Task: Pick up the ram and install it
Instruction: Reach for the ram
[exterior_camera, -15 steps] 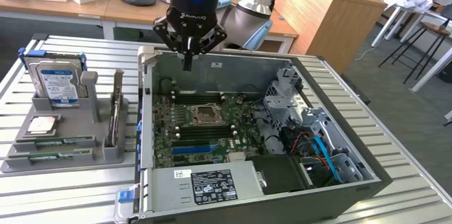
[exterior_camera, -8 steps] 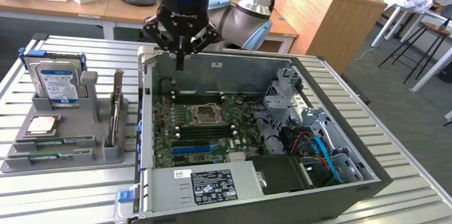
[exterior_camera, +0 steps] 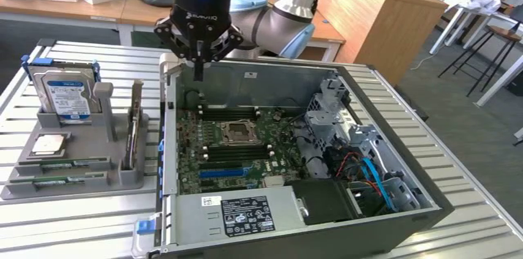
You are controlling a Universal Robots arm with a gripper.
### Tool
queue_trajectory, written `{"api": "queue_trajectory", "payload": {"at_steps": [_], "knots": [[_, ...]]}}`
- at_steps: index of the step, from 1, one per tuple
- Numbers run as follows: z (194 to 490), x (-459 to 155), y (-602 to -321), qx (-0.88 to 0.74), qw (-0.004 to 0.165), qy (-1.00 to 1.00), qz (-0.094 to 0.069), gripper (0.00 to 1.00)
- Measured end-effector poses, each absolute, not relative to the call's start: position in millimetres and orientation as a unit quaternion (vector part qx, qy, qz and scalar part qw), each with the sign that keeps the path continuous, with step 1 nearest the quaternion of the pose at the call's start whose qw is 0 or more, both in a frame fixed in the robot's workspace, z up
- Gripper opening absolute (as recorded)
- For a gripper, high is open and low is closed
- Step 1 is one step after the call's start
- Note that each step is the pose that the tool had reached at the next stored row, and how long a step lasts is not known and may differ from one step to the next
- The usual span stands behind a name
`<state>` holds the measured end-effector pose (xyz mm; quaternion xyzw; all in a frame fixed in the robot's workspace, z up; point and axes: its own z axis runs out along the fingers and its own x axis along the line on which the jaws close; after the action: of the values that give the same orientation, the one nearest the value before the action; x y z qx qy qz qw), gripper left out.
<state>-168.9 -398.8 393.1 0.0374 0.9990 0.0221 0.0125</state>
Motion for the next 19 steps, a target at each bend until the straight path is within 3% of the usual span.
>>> {"api": "queue_trajectory", "payload": {"at_steps": [19], "knots": [[393,-206,-399,0.037,0.012,0.999,0.022,0.10]]}}
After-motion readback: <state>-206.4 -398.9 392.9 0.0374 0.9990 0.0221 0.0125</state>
